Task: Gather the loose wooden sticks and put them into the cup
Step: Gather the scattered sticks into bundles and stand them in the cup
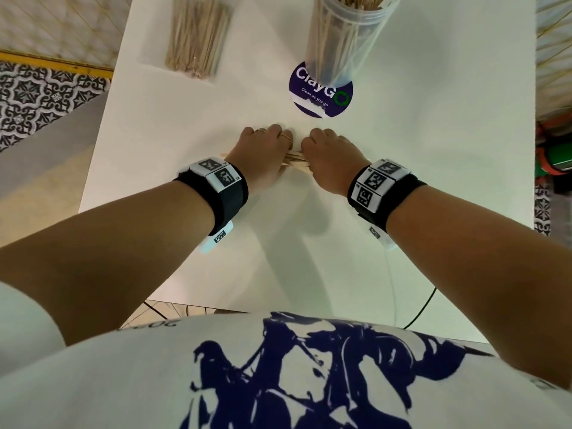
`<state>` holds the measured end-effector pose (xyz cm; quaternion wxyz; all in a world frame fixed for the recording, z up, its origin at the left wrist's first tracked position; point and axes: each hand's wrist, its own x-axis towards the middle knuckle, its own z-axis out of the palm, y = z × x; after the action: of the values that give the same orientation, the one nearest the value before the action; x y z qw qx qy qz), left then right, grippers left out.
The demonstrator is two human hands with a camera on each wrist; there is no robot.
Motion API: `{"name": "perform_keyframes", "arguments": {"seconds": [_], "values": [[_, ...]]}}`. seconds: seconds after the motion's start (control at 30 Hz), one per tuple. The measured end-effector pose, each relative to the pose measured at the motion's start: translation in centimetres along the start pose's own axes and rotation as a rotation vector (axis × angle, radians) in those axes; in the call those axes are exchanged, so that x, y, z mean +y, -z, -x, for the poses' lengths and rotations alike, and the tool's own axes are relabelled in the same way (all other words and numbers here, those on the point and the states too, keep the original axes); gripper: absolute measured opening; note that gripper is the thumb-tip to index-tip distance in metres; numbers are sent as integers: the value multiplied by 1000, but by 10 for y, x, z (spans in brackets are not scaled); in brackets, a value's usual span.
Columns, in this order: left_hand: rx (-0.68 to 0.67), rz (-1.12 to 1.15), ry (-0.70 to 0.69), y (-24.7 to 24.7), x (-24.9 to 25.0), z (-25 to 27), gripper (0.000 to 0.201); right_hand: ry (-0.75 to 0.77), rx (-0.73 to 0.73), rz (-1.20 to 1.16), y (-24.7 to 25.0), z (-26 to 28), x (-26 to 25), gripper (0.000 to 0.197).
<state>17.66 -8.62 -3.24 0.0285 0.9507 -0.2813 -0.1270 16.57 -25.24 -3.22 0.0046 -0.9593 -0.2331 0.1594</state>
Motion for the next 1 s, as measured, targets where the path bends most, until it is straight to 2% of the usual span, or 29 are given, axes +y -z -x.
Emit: {"name": "perform_keyframes", "arguments": {"seconds": [0.23,0.37,0.53,0.6,0.7,0.8,0.9,1.0], "values": [[-33,-107,-36,8,-1,-6,36,15,22,-14,-4,-2,-5,19],[-43,-148,-112,10,-2,-8,35,-4,11,-54,-4,-4,-6,25],[-86,-157,-173,12,-1,-11,33,-51,71,-92,-1,-2,-9,37],[-88,-109,-165,10,-3,-11,31,-68,82,-70,0,-5,-11,29],[-146,-15,-123,20,-11,-13,31,-53,-26,-109,9,-10,-10,27],[-227,-30,-120,45,-26,-14,45,-60,-105,-135,28,-7,1,19],[-132,48,-67,69,-49,-10,44,-152,-74,-208,48,7,17,17],[87,347,77,84,-66,1,30,-284,-19,-404,62,28,28,23]]}}
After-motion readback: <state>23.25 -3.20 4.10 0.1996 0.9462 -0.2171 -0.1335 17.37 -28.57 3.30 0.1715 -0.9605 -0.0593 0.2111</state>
